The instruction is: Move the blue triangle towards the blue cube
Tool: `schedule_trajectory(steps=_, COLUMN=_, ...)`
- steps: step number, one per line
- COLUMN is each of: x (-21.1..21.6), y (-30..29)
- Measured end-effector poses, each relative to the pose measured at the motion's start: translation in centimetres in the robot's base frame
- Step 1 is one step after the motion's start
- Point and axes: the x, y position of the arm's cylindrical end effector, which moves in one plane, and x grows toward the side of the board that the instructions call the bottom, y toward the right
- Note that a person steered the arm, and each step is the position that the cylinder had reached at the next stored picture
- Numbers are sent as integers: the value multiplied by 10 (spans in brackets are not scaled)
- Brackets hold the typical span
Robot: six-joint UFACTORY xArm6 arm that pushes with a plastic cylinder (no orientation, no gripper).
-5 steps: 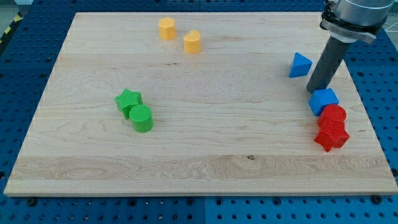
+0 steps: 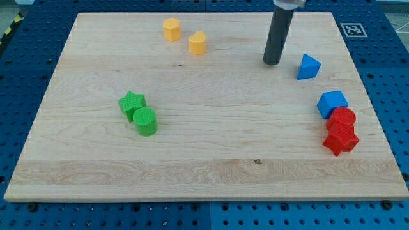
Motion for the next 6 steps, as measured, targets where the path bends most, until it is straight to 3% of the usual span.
schedule_trajectory(steps=2, x=-28, y=28)
schedule_trajectory(steps=6, x=-25, y=62)
